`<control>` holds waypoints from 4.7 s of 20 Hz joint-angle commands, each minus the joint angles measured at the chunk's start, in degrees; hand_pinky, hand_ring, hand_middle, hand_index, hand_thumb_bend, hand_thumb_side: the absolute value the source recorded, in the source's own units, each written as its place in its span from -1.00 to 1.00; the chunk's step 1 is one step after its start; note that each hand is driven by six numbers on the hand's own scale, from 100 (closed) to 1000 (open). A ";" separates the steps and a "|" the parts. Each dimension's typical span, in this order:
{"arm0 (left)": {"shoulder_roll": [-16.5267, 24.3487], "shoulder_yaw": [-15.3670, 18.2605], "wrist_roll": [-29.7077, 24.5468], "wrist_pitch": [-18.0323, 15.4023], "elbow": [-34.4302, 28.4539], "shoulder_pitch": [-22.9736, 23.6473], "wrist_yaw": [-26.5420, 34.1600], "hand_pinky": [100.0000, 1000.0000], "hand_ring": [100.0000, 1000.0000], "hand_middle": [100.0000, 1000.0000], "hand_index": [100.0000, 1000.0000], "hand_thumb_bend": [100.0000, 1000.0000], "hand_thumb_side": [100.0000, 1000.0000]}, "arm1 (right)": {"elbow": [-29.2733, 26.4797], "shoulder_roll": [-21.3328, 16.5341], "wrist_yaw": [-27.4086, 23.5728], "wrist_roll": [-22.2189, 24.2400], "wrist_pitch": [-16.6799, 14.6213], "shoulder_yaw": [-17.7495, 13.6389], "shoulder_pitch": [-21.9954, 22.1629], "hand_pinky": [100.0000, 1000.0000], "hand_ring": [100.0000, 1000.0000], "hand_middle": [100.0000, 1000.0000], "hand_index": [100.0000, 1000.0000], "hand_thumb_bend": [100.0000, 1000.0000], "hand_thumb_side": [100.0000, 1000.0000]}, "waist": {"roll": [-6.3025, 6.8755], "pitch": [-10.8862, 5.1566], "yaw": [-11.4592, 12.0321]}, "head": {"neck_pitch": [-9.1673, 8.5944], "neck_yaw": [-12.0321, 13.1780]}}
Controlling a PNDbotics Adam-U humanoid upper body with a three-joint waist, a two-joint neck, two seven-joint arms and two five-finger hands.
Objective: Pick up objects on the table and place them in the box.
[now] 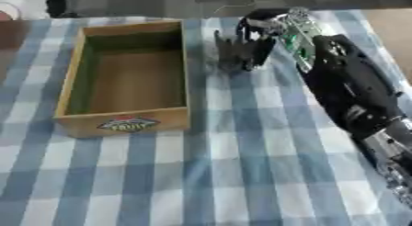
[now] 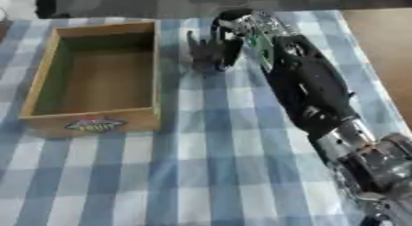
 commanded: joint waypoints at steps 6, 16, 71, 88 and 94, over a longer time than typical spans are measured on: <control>0.78 -0.13 -0.26 -0.07 -1.08 -0.34 0.17 0.50 0.54 0.50 0.23 -1.00 0.25 | -3.70 -2.12 -2.06 0.38 0.15 0.33 -2.08 0.57 0.74 0.03 0.40 -1.00 -0.83 | 0.01 -2.21 -0.34 | 0.08 0.36; 0.68 -0.21 -0.39 -0.22 -1.08 -0.18 0.12 0.50 0.53 0.50 0.24 -1.00 0.24 | -8.88 -2.83 -4.97 2.61 -0.79 2.12 -3.54 0.58 0.74 0.02 0.40 -1.00 -0.81 | -0.33 -3.80 -0.77 | 1.36 0.73; -0.52 -1.31 -1.47 -0.82 -1.08 -1.28 1.01 0.49 0.53 0.50 0.24 -1.00 0.24 | -4.70 17.05 -0.47 1.63 -1.10 5.85 -3.91 0.60 0.80 0.10 0.43 -1.00 -0.76 | -1.60 -3.38 2.69 | 0.70 -1.75; -0.62 -1.34 -1.47 -0.89 -1.08 -1.45 1.11 0.49 0.52 0.50 0.24 -1.00 0.24 | -3.56 18.01 4.10 8.51 -3.11 5.99 -3.57 0.69 0.90 0.52 0.87 -0.27 -0.87 | -1.67 -3.30 2.70 | 0.35 -2.19; -0.63 -1.36 -1.51 -0.86 -1.08 -1.40 1.12 0.49 0.52 0.50 0.24 -1.00 0.24 | -4.58 17.77 4.67 6.65 -3.17 5.61 -3.81 0.69 0.90 0.53 0.92 -0.19 -0.35 | -1.58 -3.47 2.68 | 0.27 -2.22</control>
